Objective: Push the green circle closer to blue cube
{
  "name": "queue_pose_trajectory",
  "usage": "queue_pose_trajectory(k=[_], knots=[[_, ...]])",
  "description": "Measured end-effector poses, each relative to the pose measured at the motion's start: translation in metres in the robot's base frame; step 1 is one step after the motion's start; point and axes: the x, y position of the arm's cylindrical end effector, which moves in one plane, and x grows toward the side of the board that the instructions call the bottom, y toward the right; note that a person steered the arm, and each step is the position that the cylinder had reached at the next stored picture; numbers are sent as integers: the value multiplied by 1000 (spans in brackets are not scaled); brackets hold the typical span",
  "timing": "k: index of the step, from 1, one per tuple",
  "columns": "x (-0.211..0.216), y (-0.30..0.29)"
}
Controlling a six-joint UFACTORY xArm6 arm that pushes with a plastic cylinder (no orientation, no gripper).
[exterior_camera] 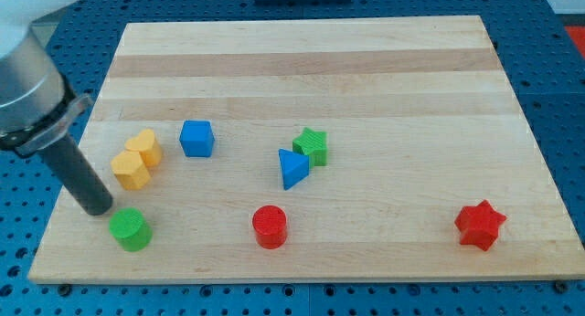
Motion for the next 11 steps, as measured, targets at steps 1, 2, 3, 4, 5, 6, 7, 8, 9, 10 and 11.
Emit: queue_pose_trajectory(k=[1, 2, 3, 4, 5, 6, 7, 8, 9, 10, 11], knots=[[15, -5], [52, -7], [61, 0], [67, 22], [66, 23], [40, 50], [13, 78], [-10, 101], [-13, 103], [-38, 78], [-41, 77]])
